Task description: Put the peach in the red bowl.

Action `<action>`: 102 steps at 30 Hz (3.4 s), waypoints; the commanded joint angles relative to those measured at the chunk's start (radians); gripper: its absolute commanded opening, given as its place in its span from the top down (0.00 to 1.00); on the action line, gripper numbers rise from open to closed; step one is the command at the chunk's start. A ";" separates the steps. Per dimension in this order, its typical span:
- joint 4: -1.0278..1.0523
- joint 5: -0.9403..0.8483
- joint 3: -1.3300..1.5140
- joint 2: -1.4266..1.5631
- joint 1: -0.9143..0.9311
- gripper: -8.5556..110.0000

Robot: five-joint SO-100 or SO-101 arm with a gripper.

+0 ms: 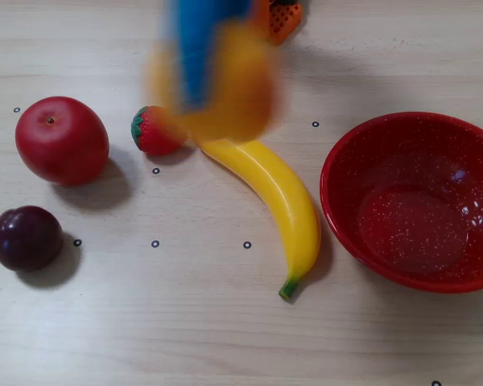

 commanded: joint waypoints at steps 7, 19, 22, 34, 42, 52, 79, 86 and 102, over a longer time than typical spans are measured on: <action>0.095 -0.123 0.172 0.172 0.344 0.93; 0.103 -0.137 0.190 -0.190 0.439 0.93; 0.069 -0.155 0.175 -0.216 0.417 0.49; -0.005 -0.123 0.146 -0.132 0.399 0.58; -0.077 -0.166 0.281 0.144 0.290 0.93; -0.265 -0.031 1.046 0.798 0.069 0.93; -0.646 0.049 2.531 1.953 -0.201 0.93; -0.664 0.160 2.537 1.953 -0.175 0.93; -0.663 0.169 2.537 1.953 -0.169 0.93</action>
